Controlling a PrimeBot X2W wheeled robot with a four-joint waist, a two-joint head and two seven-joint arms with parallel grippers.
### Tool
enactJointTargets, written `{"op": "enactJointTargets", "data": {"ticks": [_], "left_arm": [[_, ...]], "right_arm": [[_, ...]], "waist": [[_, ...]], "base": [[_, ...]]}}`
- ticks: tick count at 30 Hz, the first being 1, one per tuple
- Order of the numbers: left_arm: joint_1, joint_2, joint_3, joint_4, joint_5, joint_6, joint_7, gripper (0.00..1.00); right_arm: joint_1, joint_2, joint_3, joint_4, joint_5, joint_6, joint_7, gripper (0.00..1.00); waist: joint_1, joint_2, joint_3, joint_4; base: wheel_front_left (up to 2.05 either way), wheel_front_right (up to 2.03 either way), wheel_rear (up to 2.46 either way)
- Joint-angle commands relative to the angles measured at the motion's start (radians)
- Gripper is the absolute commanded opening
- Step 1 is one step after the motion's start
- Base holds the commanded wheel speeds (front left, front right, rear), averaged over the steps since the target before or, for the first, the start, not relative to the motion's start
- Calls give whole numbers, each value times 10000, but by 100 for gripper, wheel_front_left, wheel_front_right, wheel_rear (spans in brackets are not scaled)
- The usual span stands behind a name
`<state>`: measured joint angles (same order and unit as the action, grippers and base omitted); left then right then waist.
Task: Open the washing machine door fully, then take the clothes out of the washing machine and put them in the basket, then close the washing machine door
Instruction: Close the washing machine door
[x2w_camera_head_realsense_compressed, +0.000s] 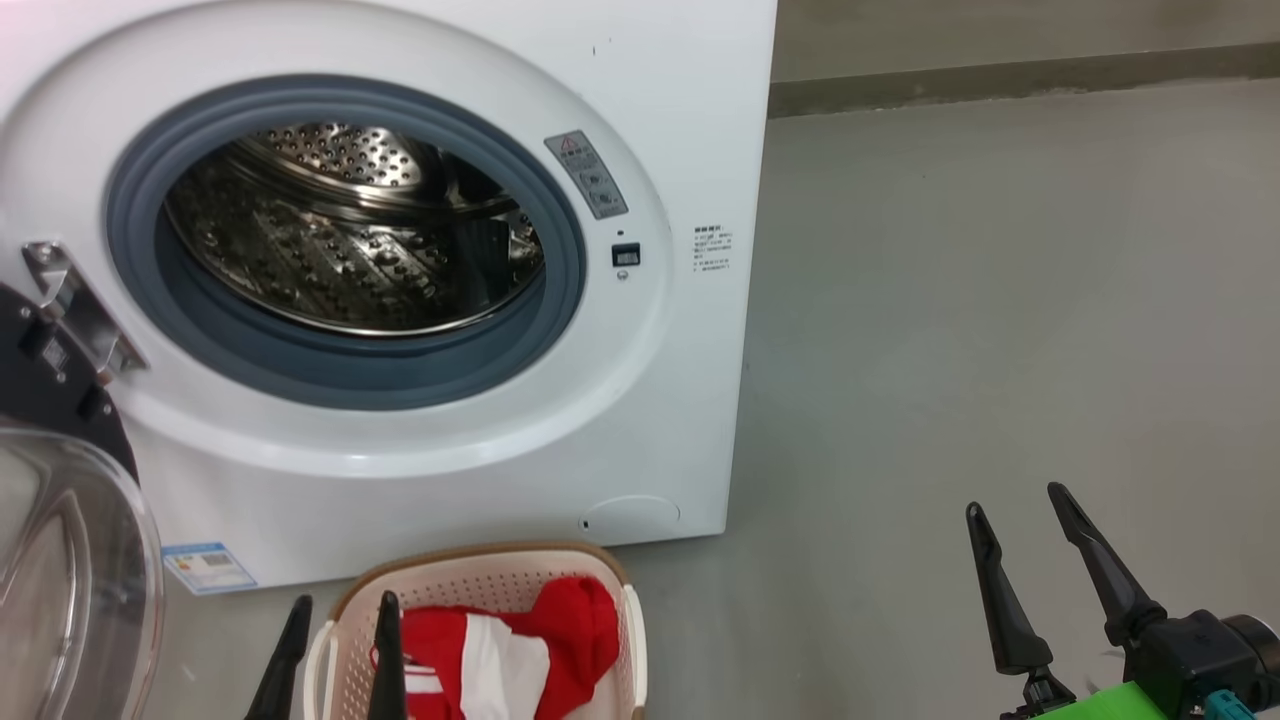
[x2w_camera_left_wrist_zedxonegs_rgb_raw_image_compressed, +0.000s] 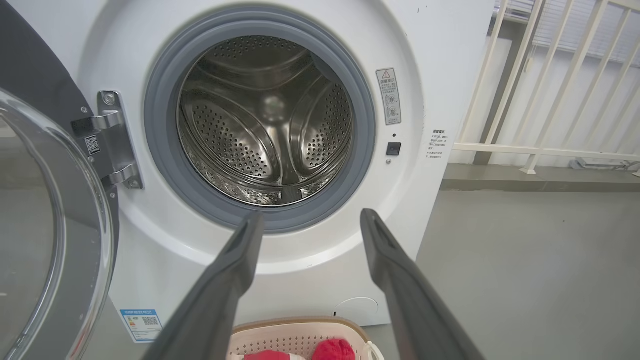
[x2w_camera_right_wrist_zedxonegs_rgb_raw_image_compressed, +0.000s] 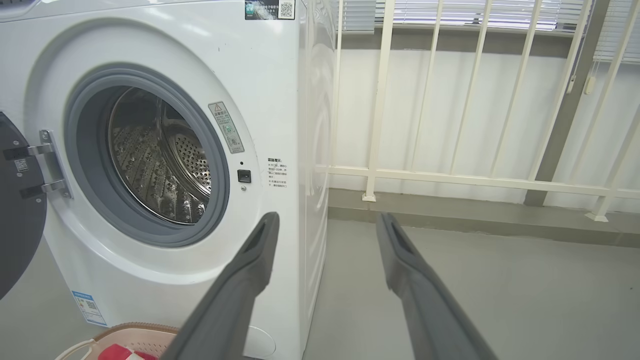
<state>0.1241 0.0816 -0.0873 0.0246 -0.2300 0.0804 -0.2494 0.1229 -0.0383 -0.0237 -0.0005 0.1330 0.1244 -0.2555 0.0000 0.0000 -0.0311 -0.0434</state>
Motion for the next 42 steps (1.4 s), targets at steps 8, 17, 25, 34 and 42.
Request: {"op": "enactJointTargets", "data": {"ticks": [8, 17, 25, 34, 42], "left_arm": [[-263, 159, 233, -257, -21, 112, -54, 100], [-311, 206, 114, -161, 127, 298, 21, 100], [-346, 234, 38, -211, 107, 326, 9, 100], [-345, 258, 17, -389, 150, 455, -11, 100], [-278, 283, -57, -641, 202, 589, 59, 100]], "right_arm": [[-170, -119, 158, -275, 108, 63, -63, 100], [-190, -119, 181, -248, 108, 63, -63, 100], [-217, -119, 193, -230, 97, 63, -63, 100], [-181, -119, 172, -280, 63, 63, -63, 100], [-133, -119, 336, -246, 93, 63, -63, 100]], "waist": [[0, 0, 154, 59], [0, 0, 164, 112], [0, 0, 195, 144], [0, 0, 145, 420], [0, 0, -23, 1198]], "base": [[-177, 177, 0], [-90, 90, 0], [-4, 4, 0], [0, 0, 0], [0, 0, 0]]}}
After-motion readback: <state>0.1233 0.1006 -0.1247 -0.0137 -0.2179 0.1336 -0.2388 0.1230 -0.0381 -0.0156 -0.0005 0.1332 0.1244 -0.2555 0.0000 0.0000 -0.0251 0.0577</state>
